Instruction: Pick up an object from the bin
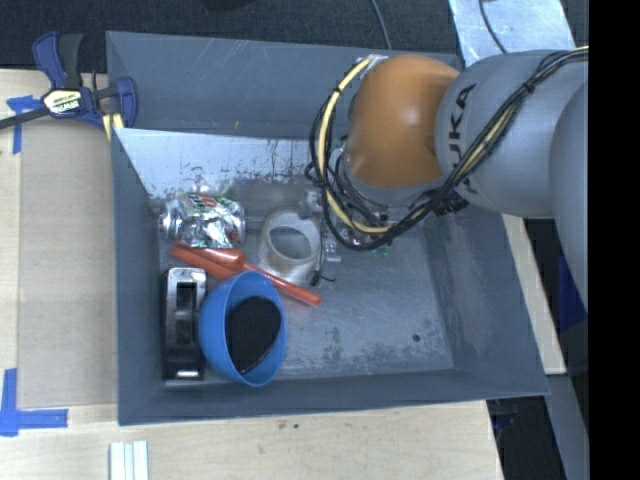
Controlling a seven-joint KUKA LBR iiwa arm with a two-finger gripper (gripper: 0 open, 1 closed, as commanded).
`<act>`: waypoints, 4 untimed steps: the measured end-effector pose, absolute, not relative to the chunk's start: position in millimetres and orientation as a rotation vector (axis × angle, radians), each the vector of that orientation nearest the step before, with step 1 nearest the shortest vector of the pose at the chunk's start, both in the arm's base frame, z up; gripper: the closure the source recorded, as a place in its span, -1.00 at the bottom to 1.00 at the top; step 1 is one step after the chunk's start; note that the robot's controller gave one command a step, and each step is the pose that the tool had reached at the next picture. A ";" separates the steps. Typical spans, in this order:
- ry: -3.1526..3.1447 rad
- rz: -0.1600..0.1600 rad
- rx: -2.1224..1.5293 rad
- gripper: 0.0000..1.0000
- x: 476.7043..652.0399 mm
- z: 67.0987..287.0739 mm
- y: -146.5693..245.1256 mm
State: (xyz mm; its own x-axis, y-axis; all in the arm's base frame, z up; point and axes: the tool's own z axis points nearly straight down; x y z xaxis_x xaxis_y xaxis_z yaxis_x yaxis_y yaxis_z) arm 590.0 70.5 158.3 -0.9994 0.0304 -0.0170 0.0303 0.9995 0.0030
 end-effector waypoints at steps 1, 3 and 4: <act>3.047 -0.001 -0.766 -1.00 544.4 123.4 72.2; 2.839 -0.040 -1.244 1.00 548.6 84.2 125.7; 2.804 -0.049 -1.300 1.00 544.2 83.2 134.2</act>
Offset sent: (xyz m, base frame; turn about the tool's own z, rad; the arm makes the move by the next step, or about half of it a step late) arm 0.0330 0.0002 -0.0883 0.1894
